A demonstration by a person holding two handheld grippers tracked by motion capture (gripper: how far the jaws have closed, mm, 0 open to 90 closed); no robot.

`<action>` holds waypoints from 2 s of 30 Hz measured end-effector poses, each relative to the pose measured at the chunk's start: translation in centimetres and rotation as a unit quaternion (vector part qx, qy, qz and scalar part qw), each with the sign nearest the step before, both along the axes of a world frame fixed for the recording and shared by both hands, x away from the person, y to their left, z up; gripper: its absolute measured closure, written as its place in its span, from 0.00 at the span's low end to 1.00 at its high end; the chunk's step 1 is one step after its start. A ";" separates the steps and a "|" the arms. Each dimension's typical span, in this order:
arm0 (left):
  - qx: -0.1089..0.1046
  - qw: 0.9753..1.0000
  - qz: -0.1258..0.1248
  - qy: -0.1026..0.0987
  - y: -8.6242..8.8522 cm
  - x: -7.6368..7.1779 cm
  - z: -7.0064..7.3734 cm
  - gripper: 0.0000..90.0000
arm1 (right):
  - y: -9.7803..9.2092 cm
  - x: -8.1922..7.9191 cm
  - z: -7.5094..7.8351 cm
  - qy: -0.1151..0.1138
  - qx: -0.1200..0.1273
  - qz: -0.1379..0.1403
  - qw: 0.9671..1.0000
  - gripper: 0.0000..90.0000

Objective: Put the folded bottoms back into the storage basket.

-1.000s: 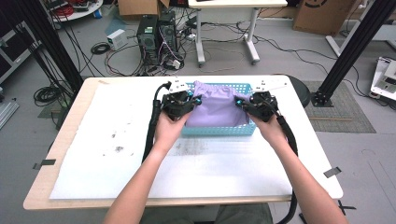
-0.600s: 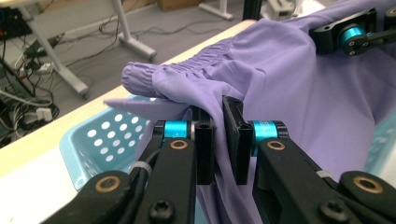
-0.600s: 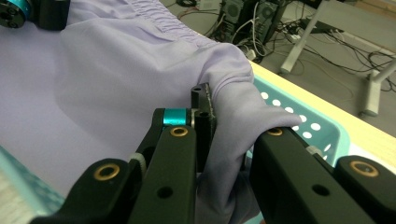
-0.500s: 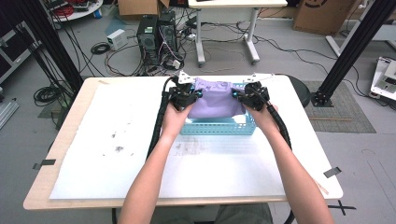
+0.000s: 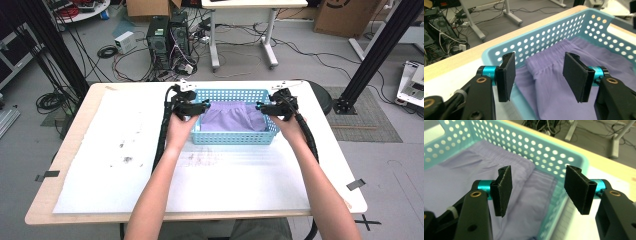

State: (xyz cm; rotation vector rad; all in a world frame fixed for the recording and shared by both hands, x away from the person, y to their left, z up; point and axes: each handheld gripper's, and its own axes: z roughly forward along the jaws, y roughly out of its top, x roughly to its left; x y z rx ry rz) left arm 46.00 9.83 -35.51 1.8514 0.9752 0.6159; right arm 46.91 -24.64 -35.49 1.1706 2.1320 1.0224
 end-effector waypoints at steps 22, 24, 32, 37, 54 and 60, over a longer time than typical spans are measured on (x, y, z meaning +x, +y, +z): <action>-0.035 0.997 -0.051 -0.053 6.7 -10.8 -2.8 0.32 | -5.1 -10.3 -2.2 -0.088 0.060 -0.010 0.994 0.31; -0.032 0.996 -0.056 -0.055 6.7 -11.9 -3.4 0.29 | -5.4 -10.9 -2.7 -0.086 0.061 -0.010 0.994 0.28; -0.017 0.996 -0.043 -0.071 7.6 -14.5 -5.2 0.29 | -6.0 -13.4 -4.7 -0.090 0.067 -0.008 0.994 0.28; -0.014 0.997 -0.039 -0.059 7.9 -14.5 -6.2 0.29 | -6.0 -14.2 -5.9 -0.090 0.051 -0.004 0.995 0.29; -0.007 0.998 -0.043 -0.051 7.7 -14.3 -6.7 0.29 | -5.5 -13.9 -7.0 -0.075 0.029 0.005 0.997 0.29; 0.000 0.998 -0.042 -0.044 7.6 -14.2 -6.9 0.30 | -5.5 -13.9 -7.1 -0.069 0.031 0.002 0.997 0.29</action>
